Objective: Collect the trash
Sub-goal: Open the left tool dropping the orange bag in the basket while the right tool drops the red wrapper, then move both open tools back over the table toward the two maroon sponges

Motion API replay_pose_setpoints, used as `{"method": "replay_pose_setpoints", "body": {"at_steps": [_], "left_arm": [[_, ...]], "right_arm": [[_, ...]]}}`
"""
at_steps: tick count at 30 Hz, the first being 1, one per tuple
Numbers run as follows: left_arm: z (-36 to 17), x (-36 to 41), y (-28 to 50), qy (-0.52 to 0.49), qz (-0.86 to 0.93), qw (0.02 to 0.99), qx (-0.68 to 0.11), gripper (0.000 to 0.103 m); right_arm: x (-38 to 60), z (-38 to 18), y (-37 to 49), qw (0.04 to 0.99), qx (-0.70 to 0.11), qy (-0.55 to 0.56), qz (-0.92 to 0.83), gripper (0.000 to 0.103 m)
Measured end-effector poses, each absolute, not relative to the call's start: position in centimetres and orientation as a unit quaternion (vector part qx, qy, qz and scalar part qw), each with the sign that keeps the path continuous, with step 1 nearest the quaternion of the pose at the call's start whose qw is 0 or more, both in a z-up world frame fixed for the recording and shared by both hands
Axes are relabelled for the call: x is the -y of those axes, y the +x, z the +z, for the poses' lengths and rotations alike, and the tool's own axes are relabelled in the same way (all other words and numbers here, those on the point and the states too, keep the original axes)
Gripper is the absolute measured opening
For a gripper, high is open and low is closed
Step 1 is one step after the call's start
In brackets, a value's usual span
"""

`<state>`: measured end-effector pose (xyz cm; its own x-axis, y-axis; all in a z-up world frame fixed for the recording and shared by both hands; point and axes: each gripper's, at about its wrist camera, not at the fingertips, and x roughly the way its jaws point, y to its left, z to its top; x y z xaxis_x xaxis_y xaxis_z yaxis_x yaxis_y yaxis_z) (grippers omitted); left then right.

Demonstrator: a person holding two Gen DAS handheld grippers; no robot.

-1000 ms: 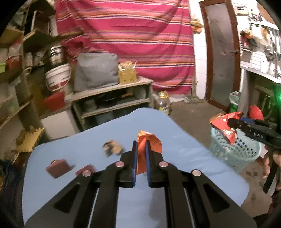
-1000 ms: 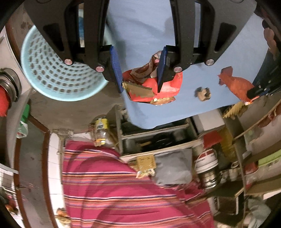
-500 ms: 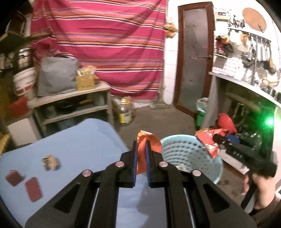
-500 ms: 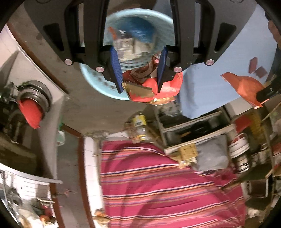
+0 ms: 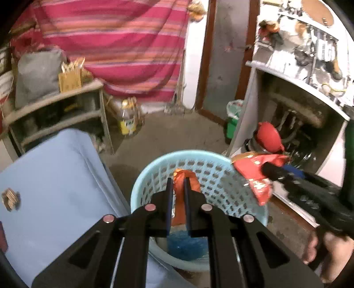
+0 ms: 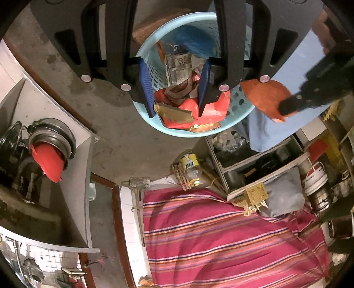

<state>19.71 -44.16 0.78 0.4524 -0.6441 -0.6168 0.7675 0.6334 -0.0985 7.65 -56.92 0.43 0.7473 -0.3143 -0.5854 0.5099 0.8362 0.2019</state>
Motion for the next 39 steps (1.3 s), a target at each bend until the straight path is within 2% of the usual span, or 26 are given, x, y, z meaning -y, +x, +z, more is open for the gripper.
{"method": "replay_pose_setpoints", "body": {"at_steps": [4,5,6,7,8,13,18,24,27,29,33,35,39], "left_arm": [[-0.9,44.7,20.9,0.102,-0.408,0.841,-0.340,0.011],[-1.0,44.5,21.0,0.099,-0.412,0.839,-0.343,0.019],[-1.1,44.2,20.8,0.097,-0.412,0.839,-0.342,0.040],[-0.9,43.9,20.6,0.097,-0.406,0.845,-0.335,0.055],[-0.7,43.4,20.4,0.098,-0.401,0.851,-0.325,0.074],[0.7,41.6,20.1,0.099,-0.392,0.862,-0.305,0.075],[1.9,38.9,20.4,0.093,-0.352,0.887,-0.283,0.090],[2.4,36.1,21.0,0.075,-0.332,0.896,-0.287,0.092],[2.5,34.8,21.0,0.071,-0.317,0.903,-0.280,0.095],[2.6,33.8,20.9,0.066,-0.316,0.905,-0.278,0.095],[2.7,32.2,20.9,0.070,-0.304,0.910,-0.272,0.095],[2.8,31.2,21.1,0.074,-0.296,0.914,-0.268,0.095],[2.5,29.2,21.4,0.085,-0.282,0.918,-0.267,0.095]], "right_arm": [[57.2,-0.1,8.1,0.914,-0.285,0.180,-0.224,0.038],[57.2,-0.3,8.2,0.914,-0.288,0.179,-0.225,0.038],[57.3,-0.5,8.4,0.913,-0.290,0.180,-0.225,0.038],[57.3,-0.6,8.5,0.912,-0.292,0.180,-0.224,0.037],[57.3,-0.8,8.6,0.911,-0.294,0.182,-0.223,0.037],[57.1,-1.1,9.0,0.910,-0.300,0.181,-0.222,0.037],[56.3,-1.0,9.7,0.912,-0.302,0.176,-0.217,0.038],[54.9,-1.1,11.4,0.916,-0.305,0.161,-0.206,0.040],[54.5,-0.9,12.0,0.920,-0.296,0.161,-0.202,0.050],[54.3,-1.0,12.6,0.918,-0.302,0.162,-0.200,0.081],[53.7,-1.0,13.2,0.915,-0.309,0.158,-0.206,0.085],[53.4,-1.1,13.2,0.914,-0.308,0.159,-0.213,0.093],[52.5,-0.5,13.2,0.913,-0.302,0.164,-0.219,0.099]]}}
